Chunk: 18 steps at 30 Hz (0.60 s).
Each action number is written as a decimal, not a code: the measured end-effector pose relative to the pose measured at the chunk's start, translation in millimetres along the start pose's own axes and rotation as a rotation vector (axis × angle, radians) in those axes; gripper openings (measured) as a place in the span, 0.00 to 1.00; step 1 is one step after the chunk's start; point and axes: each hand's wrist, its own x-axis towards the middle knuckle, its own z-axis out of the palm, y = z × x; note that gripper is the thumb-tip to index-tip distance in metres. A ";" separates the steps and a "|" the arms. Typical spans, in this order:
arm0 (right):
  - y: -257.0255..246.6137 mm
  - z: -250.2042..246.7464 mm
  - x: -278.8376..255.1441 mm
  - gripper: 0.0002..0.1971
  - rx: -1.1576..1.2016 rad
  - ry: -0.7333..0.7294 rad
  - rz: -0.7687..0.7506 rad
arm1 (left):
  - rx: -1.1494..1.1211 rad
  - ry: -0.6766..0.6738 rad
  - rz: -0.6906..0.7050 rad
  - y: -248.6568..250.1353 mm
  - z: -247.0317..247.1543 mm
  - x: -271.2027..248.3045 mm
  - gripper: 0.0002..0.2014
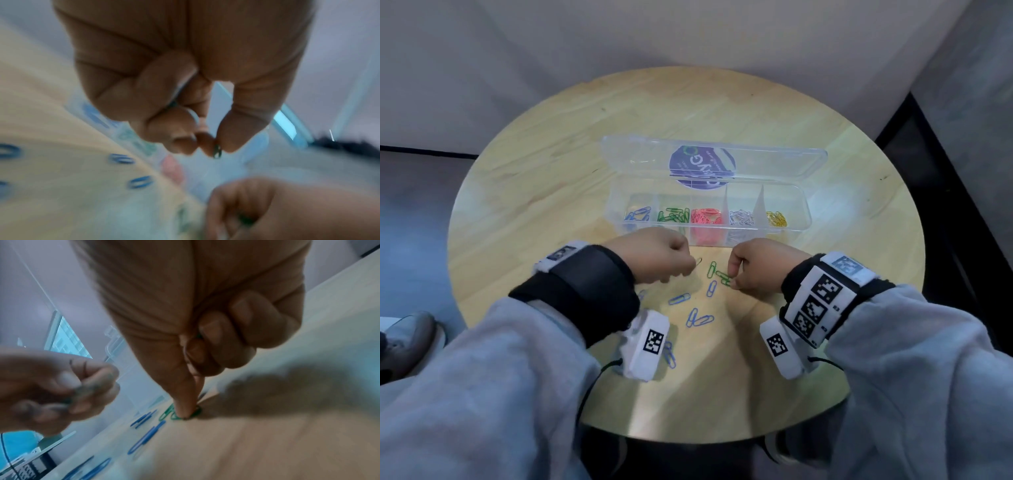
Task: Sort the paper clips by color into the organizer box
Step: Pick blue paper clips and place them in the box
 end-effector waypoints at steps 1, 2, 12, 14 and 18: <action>0.8 -0.9 -0.2 0.05 -0.003 0.009 -0.005 | -0.202 -0.003 -0.007 2.5 -4.2 -1.7 0.12; 1.1 -1.1 -0.9 0.05 -0.003 0.025 -0.005 | -0.374 0.007 -0.008 4.1 -8.3 -3.2 0.14; -7.5 2.3 -2.2 0.05 -0.041 0.034 -0.026 | -0.858 -0.011 -0.022 1.5 -13.6 -7.6 0.17; -9.2 3.4 -2.5 0.03 -0.082 0.019 -0.030 | -0.855 -0.013 -0.028 1.9 -13.2 -7.5 0.16; -9.7 5.4 -3.2 0.04 -0.133 -0.035 -0.016 | -0.814 -0.070 -0.032 1.4 -11.0 -6.2 0.20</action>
